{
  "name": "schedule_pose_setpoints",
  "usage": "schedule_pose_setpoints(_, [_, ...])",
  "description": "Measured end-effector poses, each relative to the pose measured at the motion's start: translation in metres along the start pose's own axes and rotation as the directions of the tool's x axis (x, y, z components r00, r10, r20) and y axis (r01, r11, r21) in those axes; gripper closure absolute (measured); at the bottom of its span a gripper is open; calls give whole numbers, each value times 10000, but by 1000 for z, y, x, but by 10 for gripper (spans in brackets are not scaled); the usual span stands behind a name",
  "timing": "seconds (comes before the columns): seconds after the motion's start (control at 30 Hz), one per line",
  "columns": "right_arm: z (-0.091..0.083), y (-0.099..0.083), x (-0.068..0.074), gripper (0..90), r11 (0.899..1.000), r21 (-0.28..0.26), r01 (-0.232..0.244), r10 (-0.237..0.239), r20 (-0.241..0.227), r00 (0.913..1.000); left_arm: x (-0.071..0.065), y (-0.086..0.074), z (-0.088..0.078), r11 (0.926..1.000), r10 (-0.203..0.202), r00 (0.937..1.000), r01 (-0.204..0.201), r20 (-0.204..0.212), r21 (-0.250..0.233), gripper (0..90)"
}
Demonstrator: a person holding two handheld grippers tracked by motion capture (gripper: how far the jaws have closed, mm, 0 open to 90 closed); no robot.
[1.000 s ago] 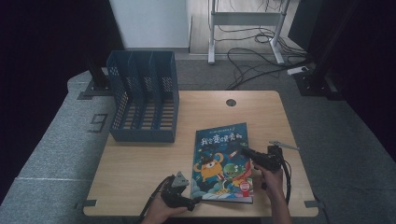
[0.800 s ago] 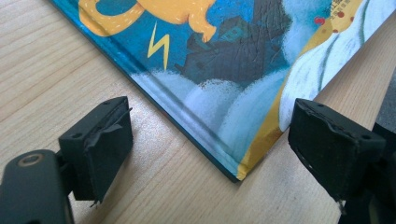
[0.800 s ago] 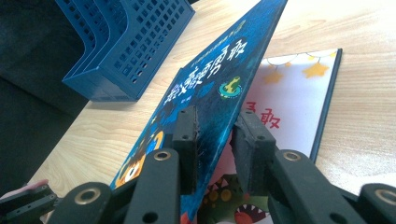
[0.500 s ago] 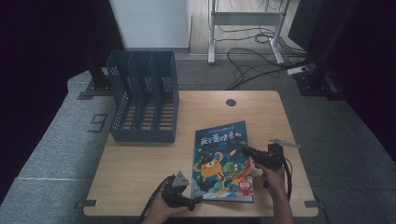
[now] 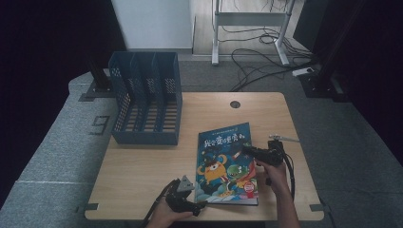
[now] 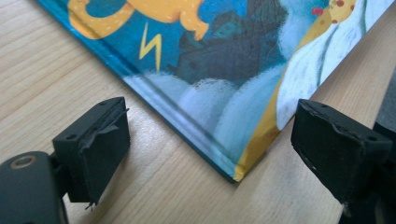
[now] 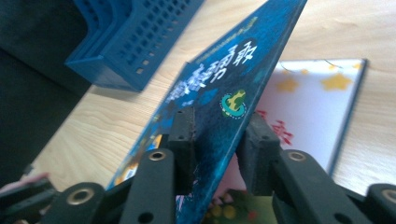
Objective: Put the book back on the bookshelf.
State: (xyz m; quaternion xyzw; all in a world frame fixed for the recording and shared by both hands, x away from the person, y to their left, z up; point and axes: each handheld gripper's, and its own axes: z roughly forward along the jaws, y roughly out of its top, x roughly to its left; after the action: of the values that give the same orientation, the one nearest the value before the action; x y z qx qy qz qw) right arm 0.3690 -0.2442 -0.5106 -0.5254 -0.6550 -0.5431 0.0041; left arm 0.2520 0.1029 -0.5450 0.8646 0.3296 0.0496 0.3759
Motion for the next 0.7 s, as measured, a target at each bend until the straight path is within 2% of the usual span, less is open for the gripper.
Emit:
schedule_pose_setpoints(0.07, [-1, 2, 4, 714, 9999, -128, 14, -16, -181, 9998, -1, 0, 0, 10000, -38, 10000, 38, 41, -14, 107])
schedule_pose_setpoints(0.17, [-1, 3, 12, 720, 9992, -293, 253, -253, 4, 9997, 0, 0, 0, 10000, -53, 9999, 53, 99, -18, 106])
schedule_pose_setpoints(0.3, [-1, 2, 13, 724, 9988, -441, 202, -200, 48, 9998, -4, 0, 1, 9996, 281, 9996, -281, -39, 66, 111])
schedule_pose_setpoints(0.43, [-2, 0, 17, 725, 9977, -615, 278, -271, 133, 9995, -6, 0, 2, 9993, 366, 9992, -365, -136, 70, 113])
schedule_pose_setpoints(0.53, [-4, 0, 20, 726, 9965, -714, 437, -427, 155, 9990, -6, 1, 3, 9993, 367, 9992, -366, -184, 67, 112])
schedule_pose_setpoints(0.6, [-8, 2, 29, 728, 9933, -852, 785, -769, 223, 9968, -6, 1, 3, 9993, 360, 9992, -359, -178, 70, 105])
schedule_pose_setpoints(0.7, [-10, 4, 36, 727, 9903, -897, 1059, -1035, 303, 9942, -6, 1, 3, 9994, 345, 9994, -344, -102, 103, 102])
